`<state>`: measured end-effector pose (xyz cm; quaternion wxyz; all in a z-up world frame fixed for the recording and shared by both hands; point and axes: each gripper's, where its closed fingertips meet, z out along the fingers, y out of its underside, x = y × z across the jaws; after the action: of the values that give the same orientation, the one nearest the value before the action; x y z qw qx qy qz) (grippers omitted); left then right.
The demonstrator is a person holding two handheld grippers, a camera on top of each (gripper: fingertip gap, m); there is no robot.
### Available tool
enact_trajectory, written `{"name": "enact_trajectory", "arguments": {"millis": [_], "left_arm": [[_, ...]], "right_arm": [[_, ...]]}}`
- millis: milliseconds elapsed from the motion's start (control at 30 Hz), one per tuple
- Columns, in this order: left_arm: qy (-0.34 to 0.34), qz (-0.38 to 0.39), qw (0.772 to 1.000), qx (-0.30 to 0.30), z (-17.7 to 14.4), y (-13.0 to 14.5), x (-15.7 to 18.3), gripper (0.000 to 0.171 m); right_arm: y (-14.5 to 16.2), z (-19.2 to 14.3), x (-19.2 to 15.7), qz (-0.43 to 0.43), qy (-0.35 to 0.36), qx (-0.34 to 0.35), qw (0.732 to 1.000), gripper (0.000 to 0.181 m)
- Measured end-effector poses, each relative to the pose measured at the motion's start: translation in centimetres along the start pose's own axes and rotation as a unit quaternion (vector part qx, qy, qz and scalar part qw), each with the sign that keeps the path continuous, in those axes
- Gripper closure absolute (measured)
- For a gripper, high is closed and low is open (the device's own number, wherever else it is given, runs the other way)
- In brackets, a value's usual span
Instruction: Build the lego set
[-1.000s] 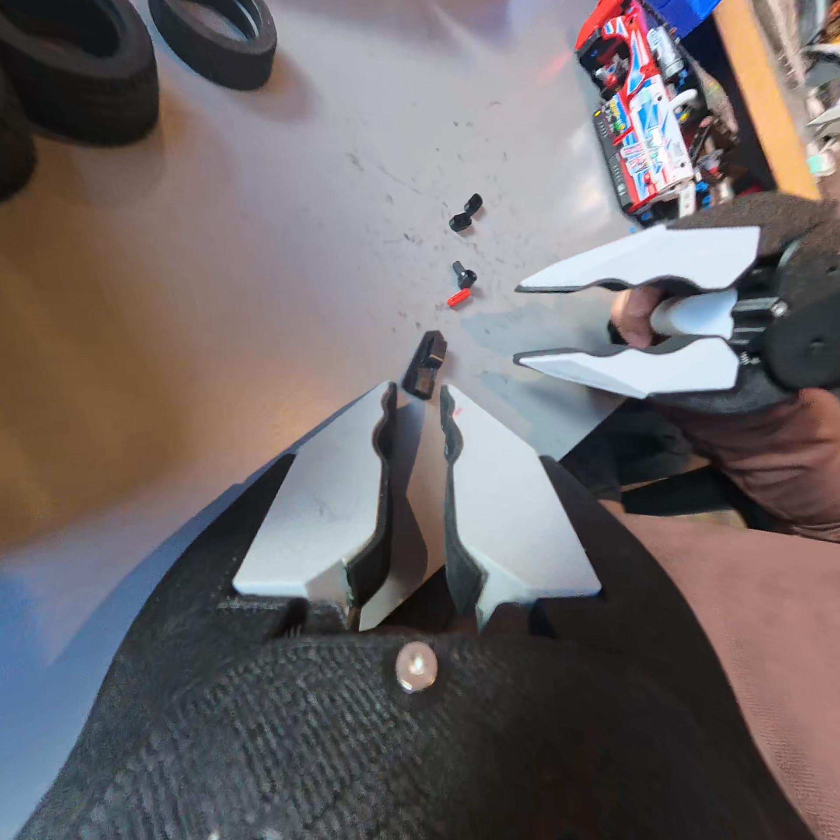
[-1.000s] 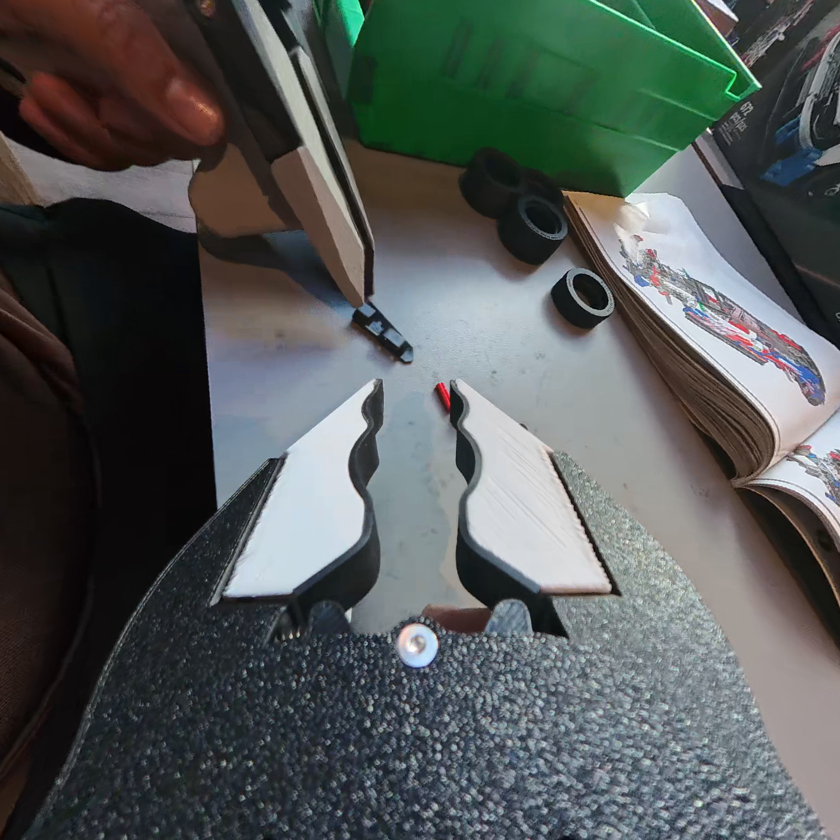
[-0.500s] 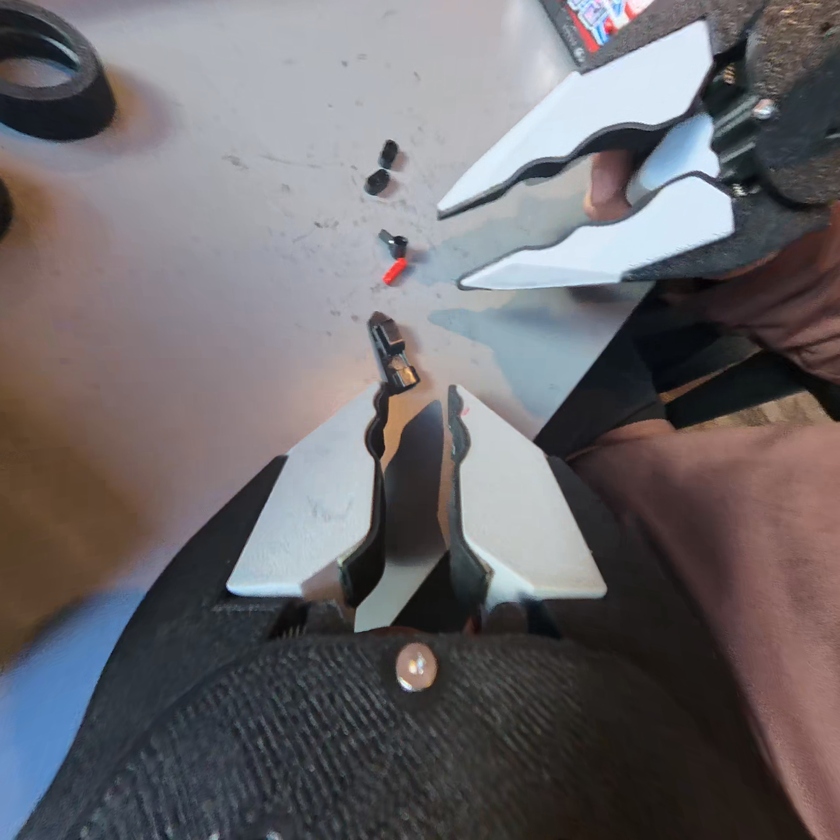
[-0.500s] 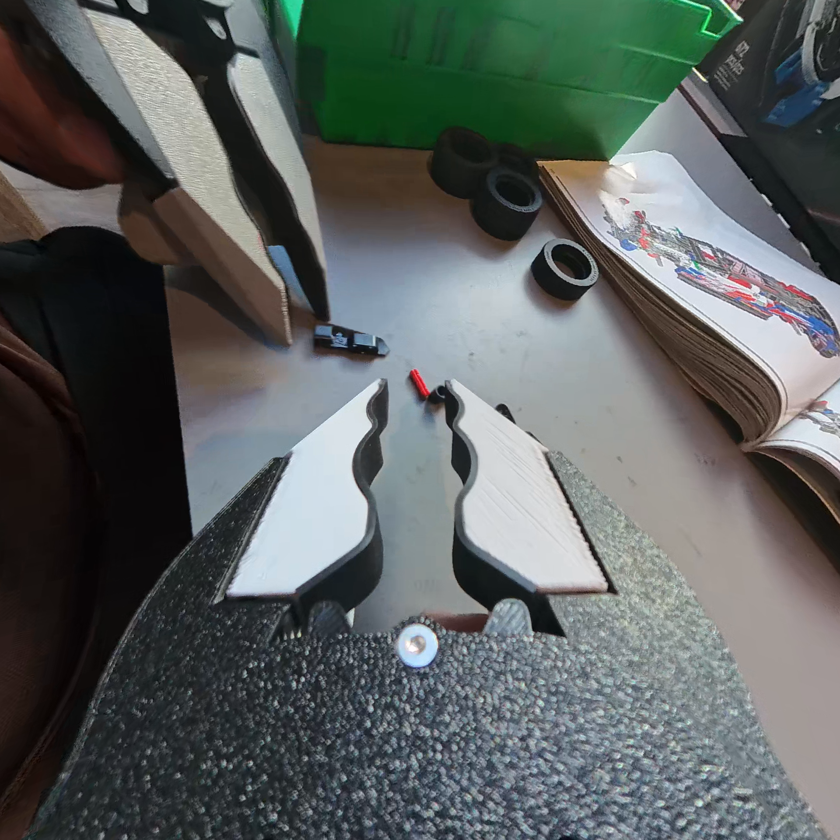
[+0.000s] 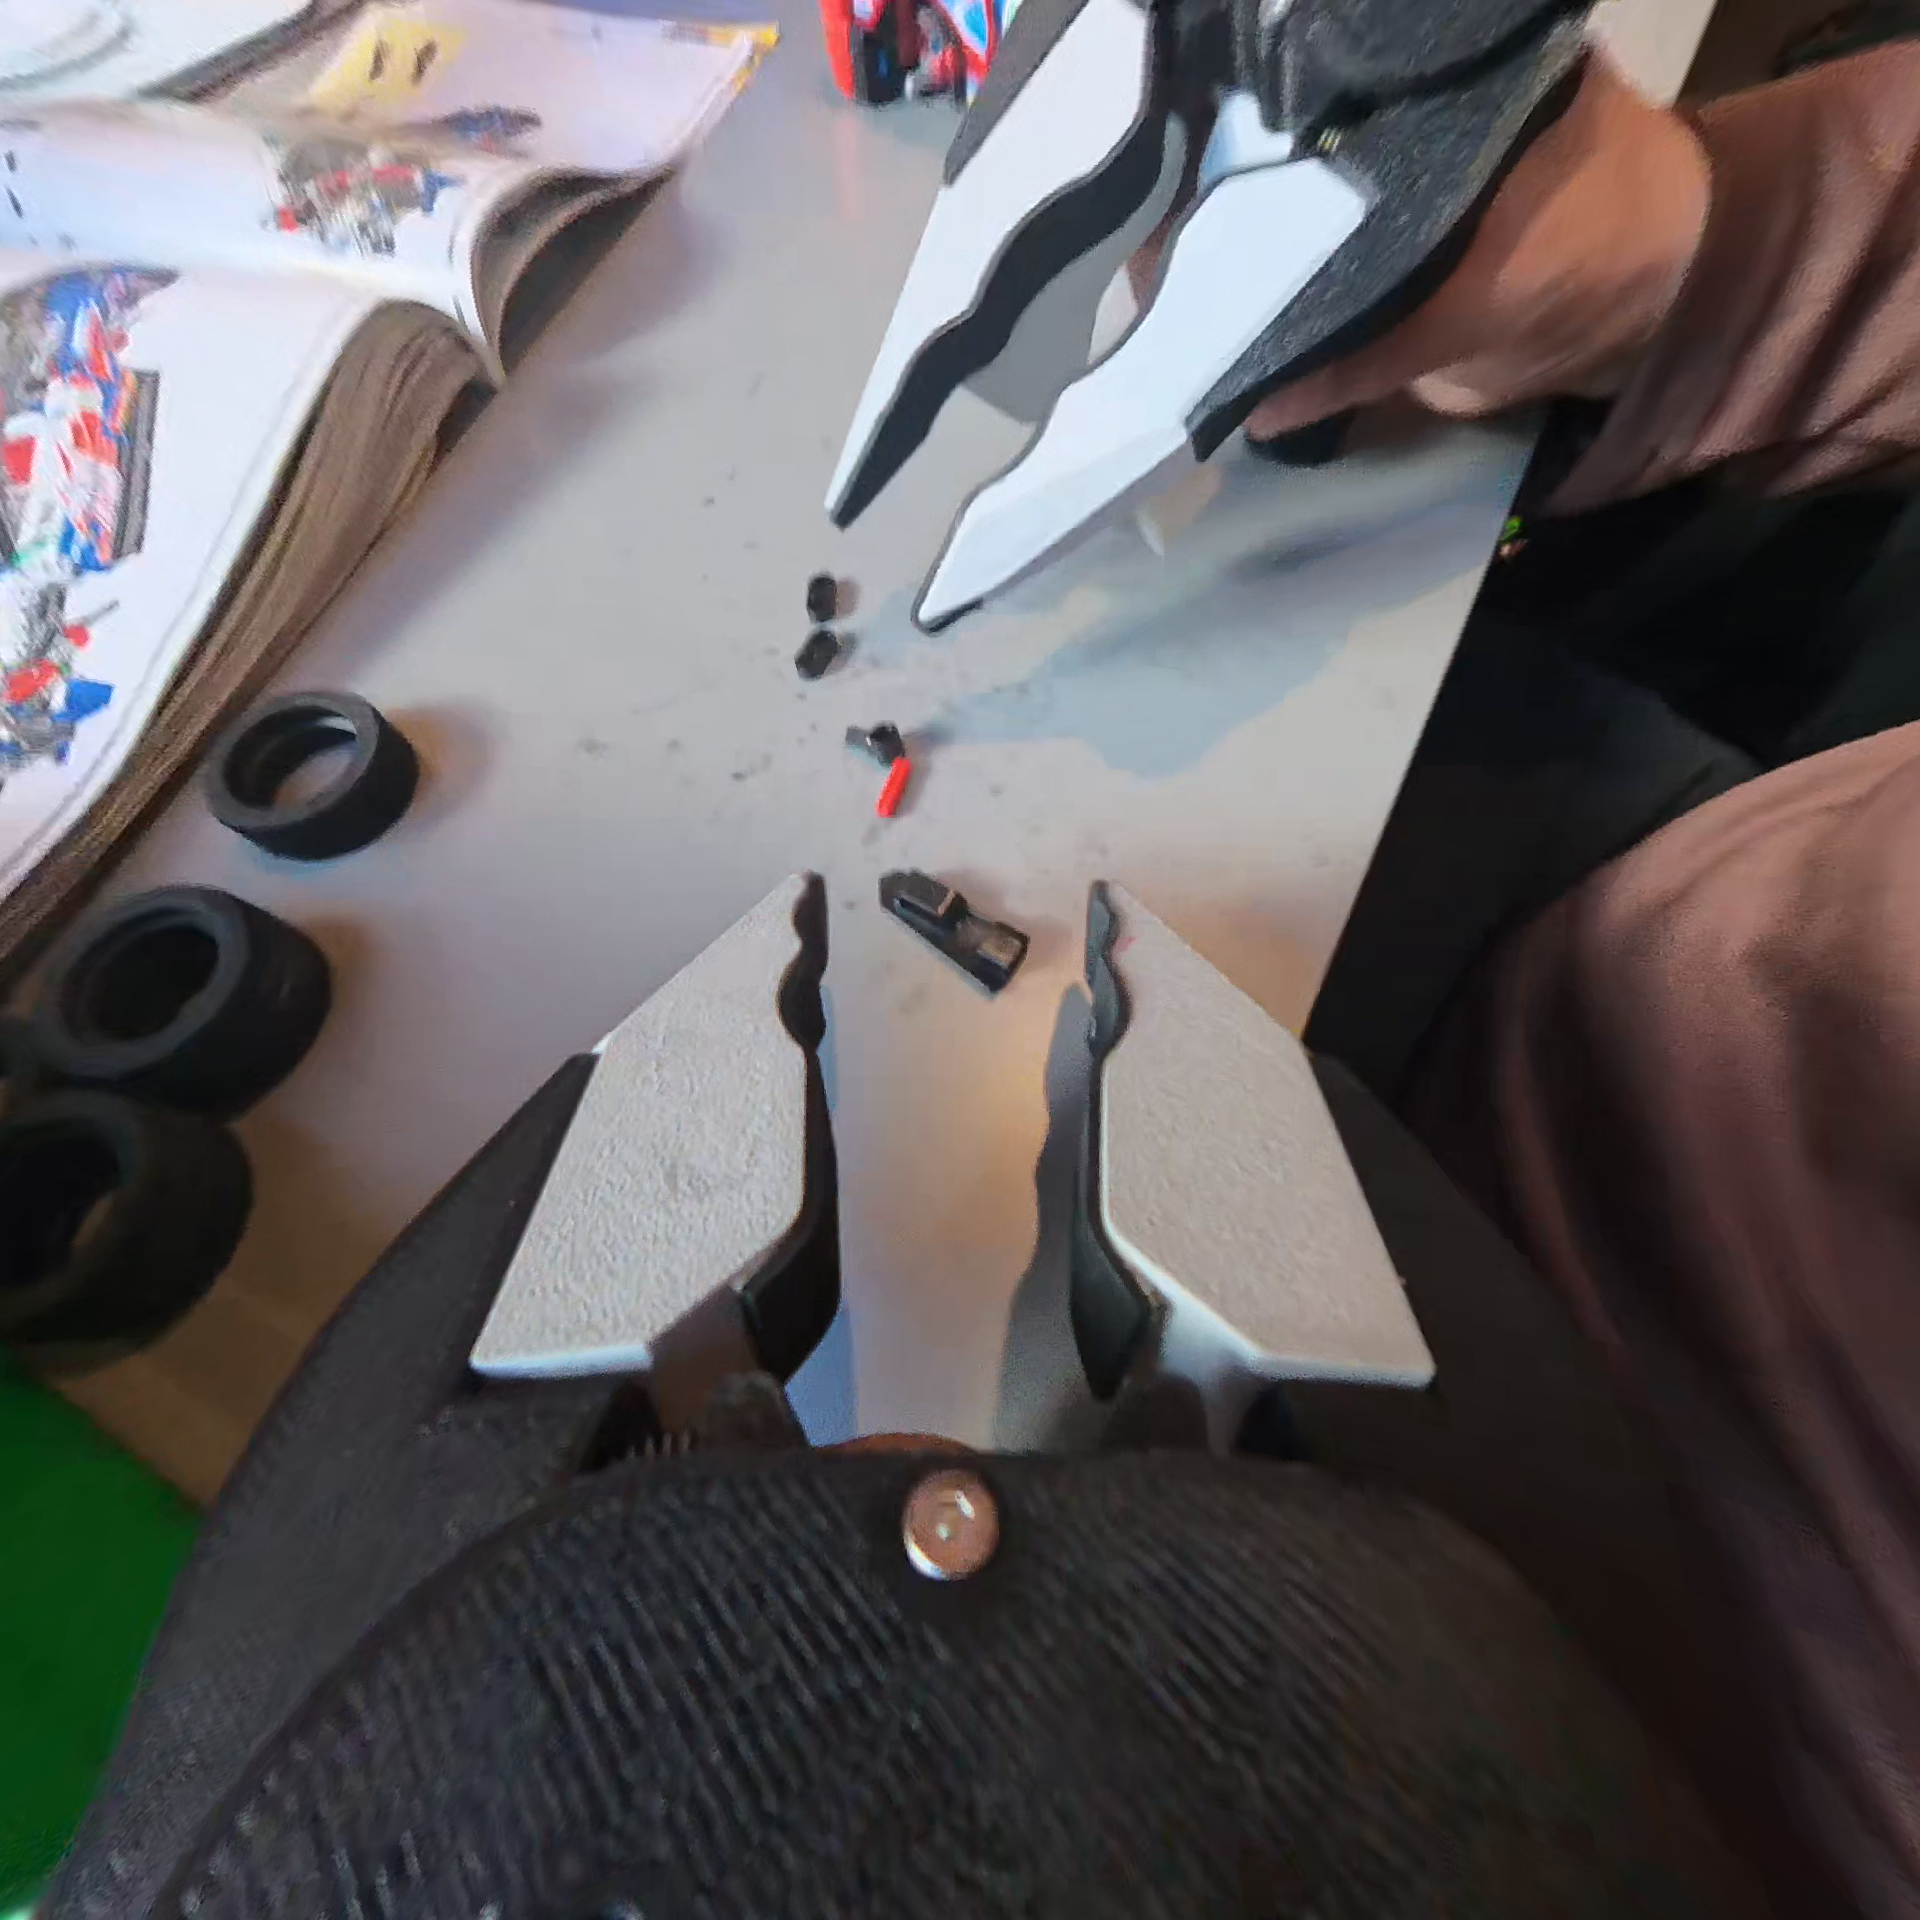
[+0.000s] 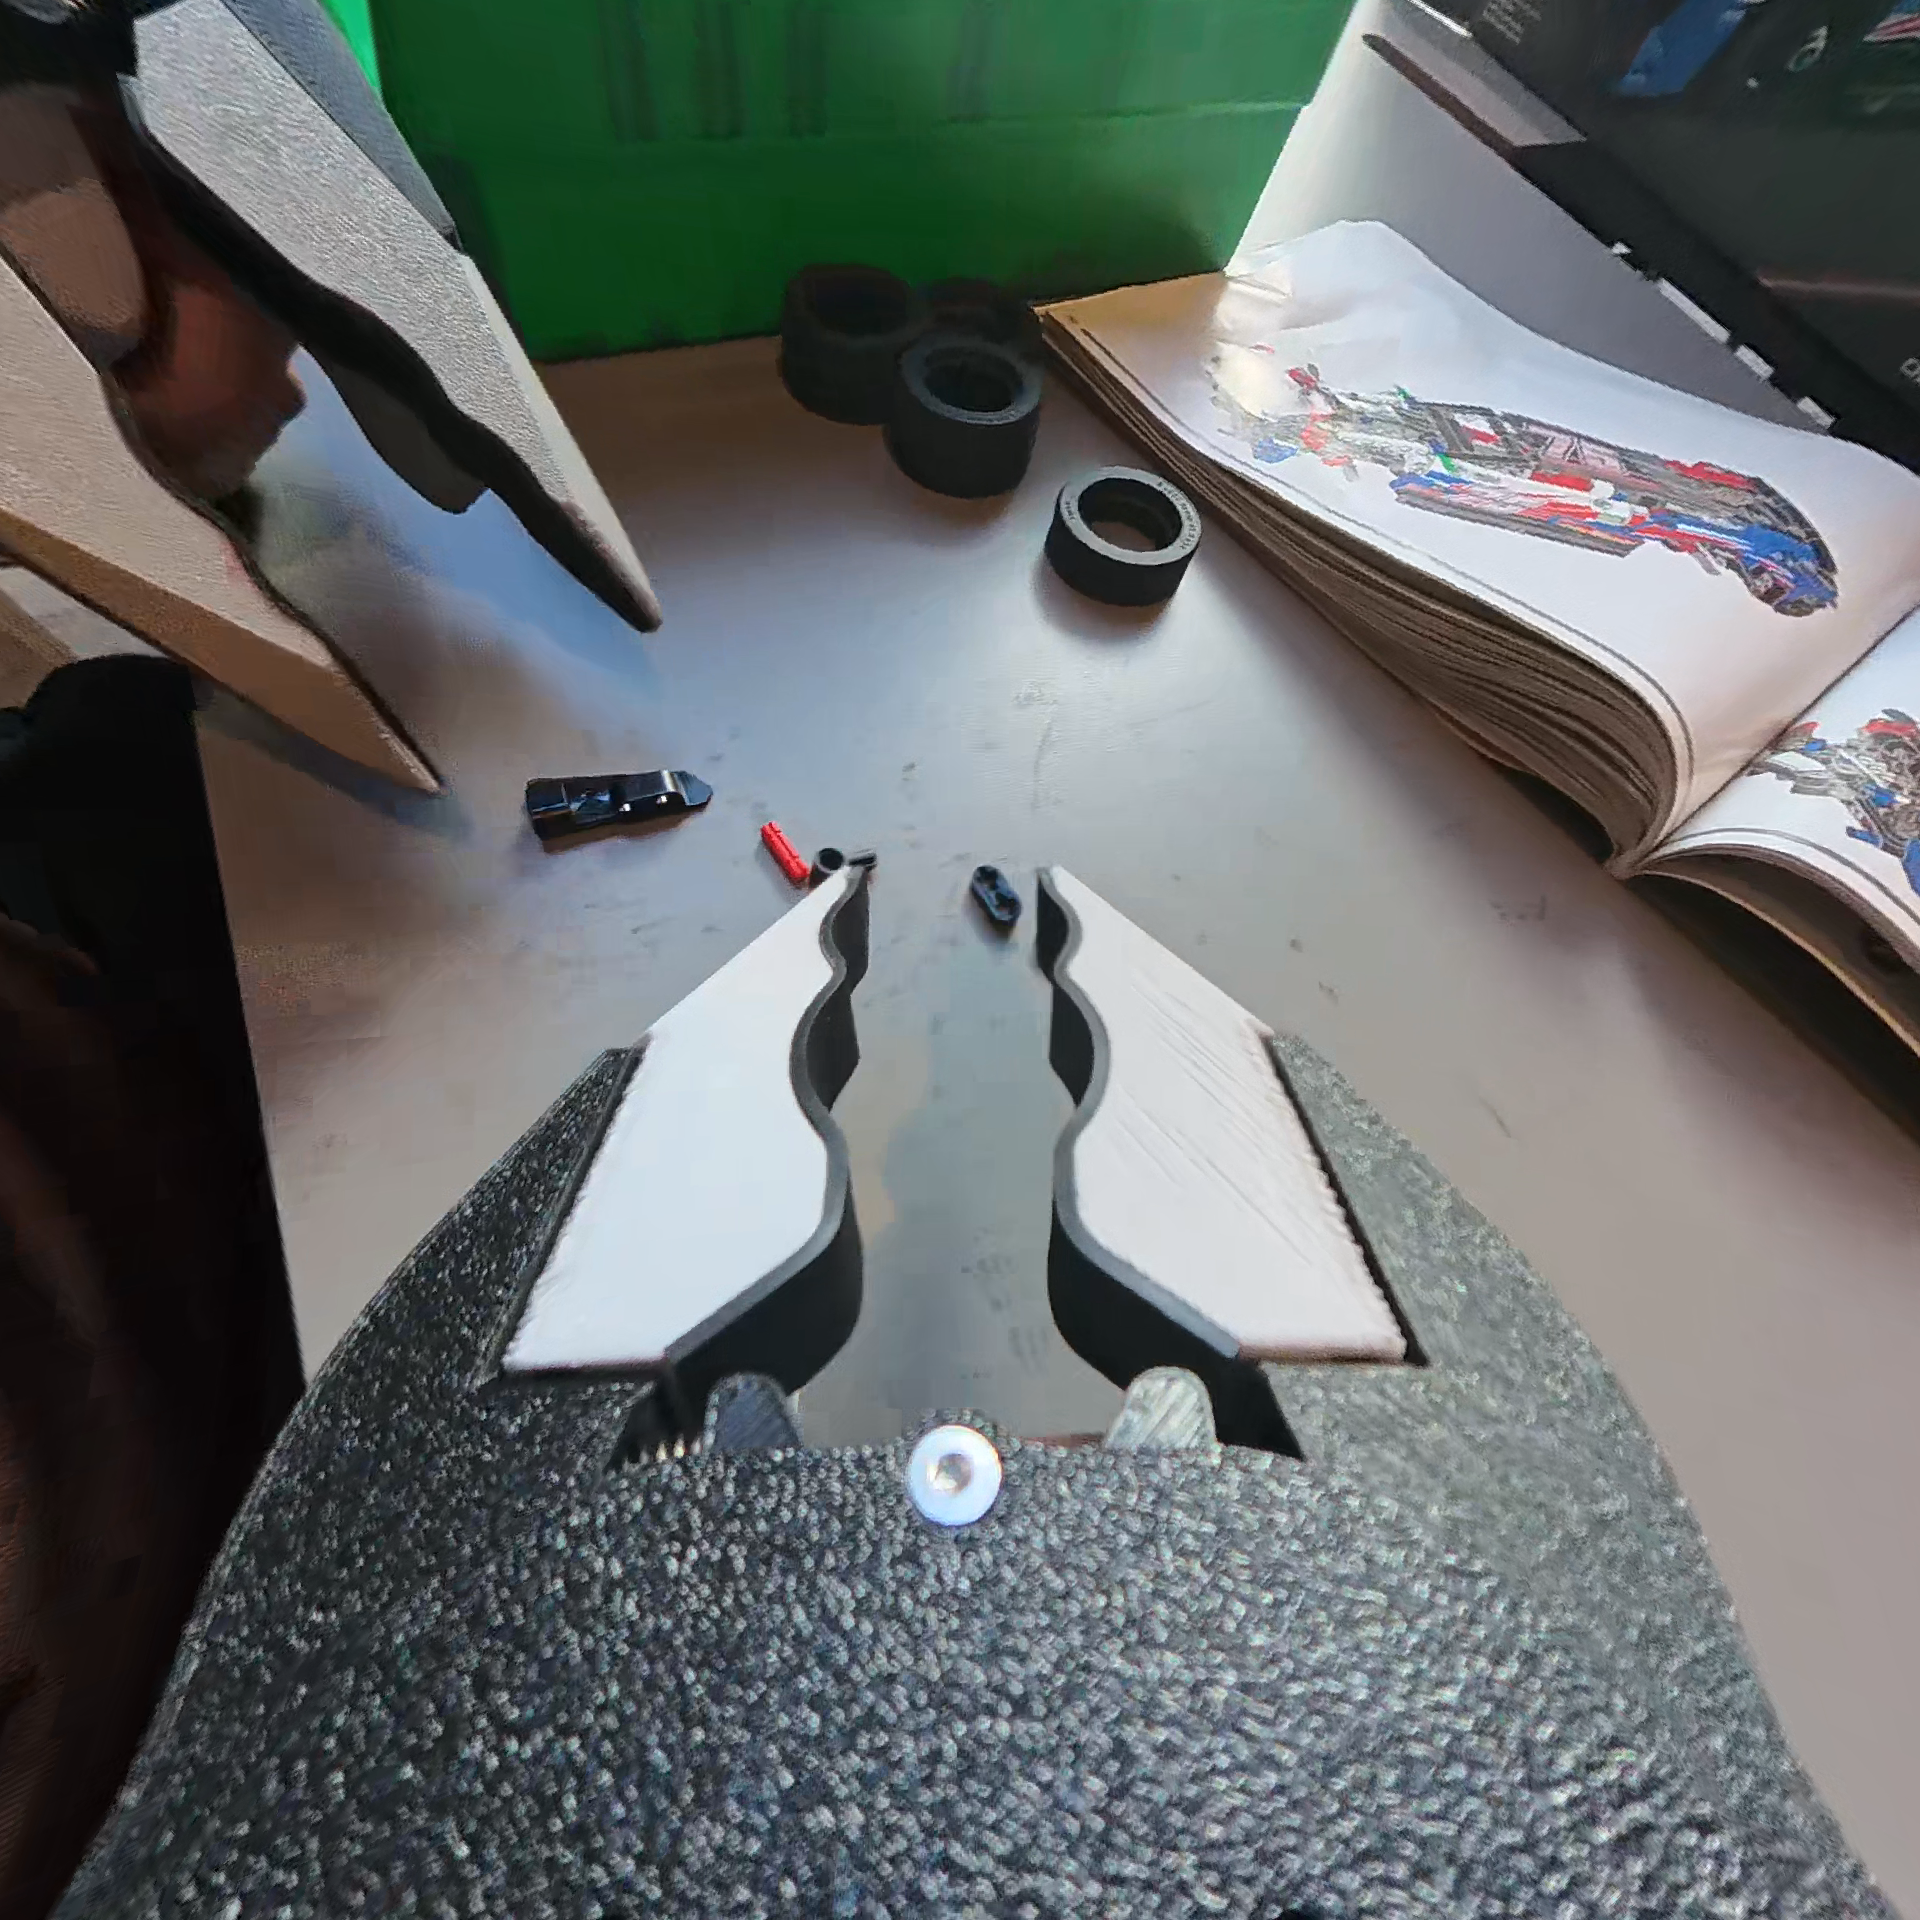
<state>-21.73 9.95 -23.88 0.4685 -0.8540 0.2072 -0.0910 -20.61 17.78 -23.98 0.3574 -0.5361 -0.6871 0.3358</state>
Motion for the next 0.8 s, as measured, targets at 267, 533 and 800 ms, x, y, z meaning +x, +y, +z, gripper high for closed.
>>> {"name": "enact_trajectory", "arguments": {"millis": [267,533,800], "left_arm": [[0.031,0.009,0.996,0.083,-0.4,-2.6,-1.6,0.126],[0.016,0.014,0.993,0.117,-0.5,-3.6,-2.6,0.131],[0.009,0.014,0.993,0.119,-0.3,-3.8,-3.0,0.134]], "right_arm": [[-0.5,0.1,1.1,0.021,-0.01,0.016,1.0,0.146],[-0.7,0.4,1.2,0.015,-0.017,0.02,1.0,0.157],[-1.2,-0.1,1.8,0.044,-0.025,0.042,0.998,0.157]]}}
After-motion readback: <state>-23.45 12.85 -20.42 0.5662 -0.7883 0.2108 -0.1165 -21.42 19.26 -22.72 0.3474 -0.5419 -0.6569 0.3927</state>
